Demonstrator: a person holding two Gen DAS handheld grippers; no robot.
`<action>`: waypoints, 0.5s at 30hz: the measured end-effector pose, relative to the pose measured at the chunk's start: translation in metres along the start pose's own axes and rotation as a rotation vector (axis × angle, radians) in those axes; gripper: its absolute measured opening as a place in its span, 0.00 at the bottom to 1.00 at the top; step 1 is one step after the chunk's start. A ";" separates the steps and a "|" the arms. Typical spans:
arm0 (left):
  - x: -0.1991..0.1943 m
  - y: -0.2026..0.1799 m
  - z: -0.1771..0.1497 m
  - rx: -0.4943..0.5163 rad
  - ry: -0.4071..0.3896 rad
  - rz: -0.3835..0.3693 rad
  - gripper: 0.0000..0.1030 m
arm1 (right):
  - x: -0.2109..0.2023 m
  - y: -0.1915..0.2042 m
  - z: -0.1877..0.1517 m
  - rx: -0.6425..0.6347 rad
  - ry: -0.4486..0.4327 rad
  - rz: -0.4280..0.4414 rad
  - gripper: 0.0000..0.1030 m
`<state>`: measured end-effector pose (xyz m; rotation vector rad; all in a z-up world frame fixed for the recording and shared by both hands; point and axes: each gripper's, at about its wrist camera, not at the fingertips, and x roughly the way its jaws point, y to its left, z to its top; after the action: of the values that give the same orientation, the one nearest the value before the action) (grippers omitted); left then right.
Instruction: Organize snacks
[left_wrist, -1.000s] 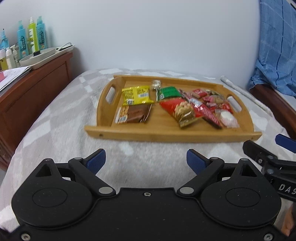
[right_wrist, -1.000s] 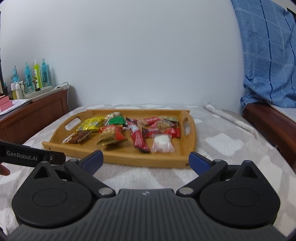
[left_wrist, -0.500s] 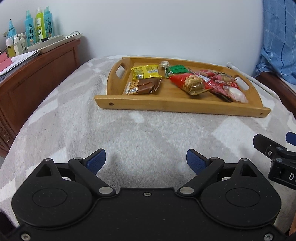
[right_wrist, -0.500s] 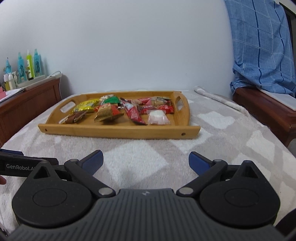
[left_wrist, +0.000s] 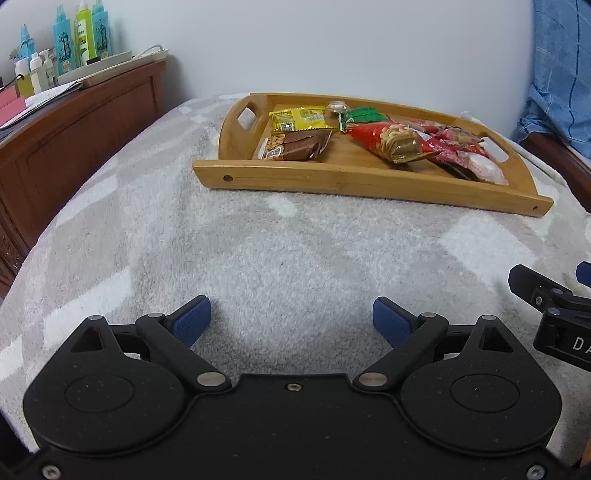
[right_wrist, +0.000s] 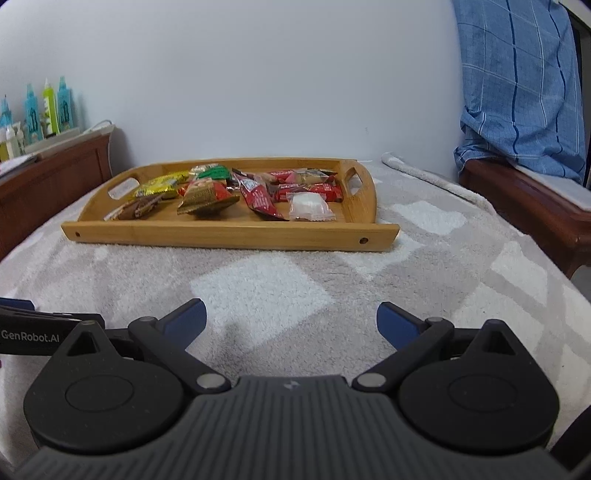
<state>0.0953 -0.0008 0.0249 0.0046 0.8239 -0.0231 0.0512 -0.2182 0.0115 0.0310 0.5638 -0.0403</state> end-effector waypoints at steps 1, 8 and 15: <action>0.000 -0.001 -0.001 0.005 -0.003 0.002 0.93 | 0.001 0.001 -0.001 -0.005 0.001 -0.003 1.00; 0.003 -0.003 -0.002 0.007 -0.008 0.002 0.97 | 0.008 0.001 -0.004 0.004 0.033 0.004 1.00; 0.004 -0.003 -0.003 0.001 -0.012 0.005 1.00 | 0.016 0.002 -0.006 -0.005 0.066 -0.005 1.00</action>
<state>0.0953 -0.0041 0.0198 0.0075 0.8115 -0.0190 0.0613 -0.2159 -0.0017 0.0264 0.6295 -0.0430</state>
